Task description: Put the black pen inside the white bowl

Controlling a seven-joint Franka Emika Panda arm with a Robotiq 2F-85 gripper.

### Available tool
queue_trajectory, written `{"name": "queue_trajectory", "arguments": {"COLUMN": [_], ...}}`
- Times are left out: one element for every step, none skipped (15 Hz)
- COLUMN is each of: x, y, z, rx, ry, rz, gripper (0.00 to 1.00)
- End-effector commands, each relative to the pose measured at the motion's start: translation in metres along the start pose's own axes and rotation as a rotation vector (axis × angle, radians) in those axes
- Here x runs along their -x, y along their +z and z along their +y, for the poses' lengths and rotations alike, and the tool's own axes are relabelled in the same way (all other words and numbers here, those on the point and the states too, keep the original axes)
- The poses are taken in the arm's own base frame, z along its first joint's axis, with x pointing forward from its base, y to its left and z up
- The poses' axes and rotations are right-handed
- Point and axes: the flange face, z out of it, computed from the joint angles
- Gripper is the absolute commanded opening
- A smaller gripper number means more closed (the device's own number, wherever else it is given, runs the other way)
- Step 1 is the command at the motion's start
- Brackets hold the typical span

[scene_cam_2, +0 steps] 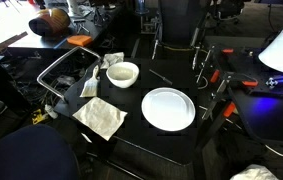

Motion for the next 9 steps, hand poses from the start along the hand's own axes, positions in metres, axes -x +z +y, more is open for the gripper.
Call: {"name": "queue_trajectory", "arguments": {"x": [0.005,0.006,0.007,0.009,0.01,0.011,0.012,0.012,0.012], "y": [0.052,0.067,0.081,0.096,0.11,0.123,0.136,0.15,0.163], "z": [-0.002,-0.002,-0.001,0.0,0.0,0.001,0.0,-0.001,-0.003], "rx": [-0.029,-0.036,-0.037,-0.035,-0.031,-0.03,-0.03,-0.028,-0.028], "ry": [0.195,0.238,0.275,0.314,0.348,0.378,0.402,0.422,0.441], "rz": [0.039,0.052,0.063,0.069,0.071,0.07,0.065,0.053,0.04], "gripper": [1.0,1.0,1.0,1.0,1.0,1.0,1.0,1.0,1.0]}}
